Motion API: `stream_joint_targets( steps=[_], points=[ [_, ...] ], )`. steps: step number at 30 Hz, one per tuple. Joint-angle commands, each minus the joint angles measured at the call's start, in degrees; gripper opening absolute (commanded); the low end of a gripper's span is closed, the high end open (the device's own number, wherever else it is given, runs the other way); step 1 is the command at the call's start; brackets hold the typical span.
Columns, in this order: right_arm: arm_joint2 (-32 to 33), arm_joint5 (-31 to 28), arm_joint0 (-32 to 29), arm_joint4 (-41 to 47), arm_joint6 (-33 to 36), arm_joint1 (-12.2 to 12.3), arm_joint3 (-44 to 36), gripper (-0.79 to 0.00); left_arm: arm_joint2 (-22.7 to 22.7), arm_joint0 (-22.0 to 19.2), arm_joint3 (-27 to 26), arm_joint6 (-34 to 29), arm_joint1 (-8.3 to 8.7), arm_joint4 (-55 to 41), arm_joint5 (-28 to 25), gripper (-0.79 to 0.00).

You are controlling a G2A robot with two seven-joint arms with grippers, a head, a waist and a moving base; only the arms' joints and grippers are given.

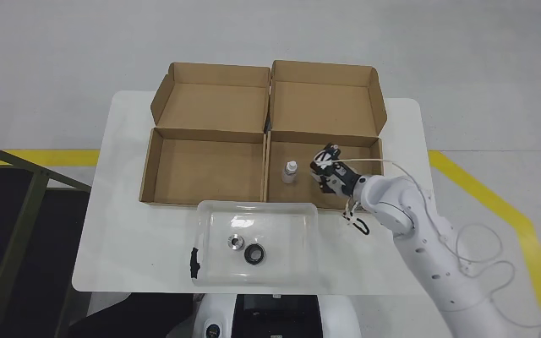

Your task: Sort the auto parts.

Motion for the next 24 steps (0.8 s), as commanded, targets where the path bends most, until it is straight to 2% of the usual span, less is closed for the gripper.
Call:
stream_joint_targets(
  steps=[1,5,7,8,10,18,24],
  points=[
    [-0.7,0.2,0.6,-0.1,0.4,-0.1,0.7,-0.785,0.0,0.0,0.0,0.0,0.00,0.0,0.0,0.000],
    [-1.7,0.6,1.5,-0.1,0.3,-0.4,1.7,-0.785,0.0,0.0,0.0,0.0,0.00,0.0,0.0,0.000],
    [-2.1,0.9,1.7,-0.1,0.2,-0.5,1.9,-0.637,0.0,0.0,0.0,0.0,0.00,0.0,0.0,0.000],
    [-2.3,1.0,1.8,-0.2,0.3,-0.6,2.0,-0.619,0.0,0.0,0.0,0.0,0.00,0.0,0.0,0.000],
    [-2.9,1.3,2.1,-0.3,0.4,-0.7,2.2,-0.533,0.0,0.0,0.0,0.0,0.00,0.0,0.0,0.000],
    [-4.2,1.9,3.0,-0.3,-0.8,-1.1,1.9,-0.413,0.0,0.0,0.0,0.0,0.00,0.0,0.0,0.000],
    [-2.0,2.0,1.2,-1.0,-2.2,-0.6,-2.3,-0.409,0.0,0.0,0.0,0.0,0.00,0.0,0.0,0.000]
  ],
)
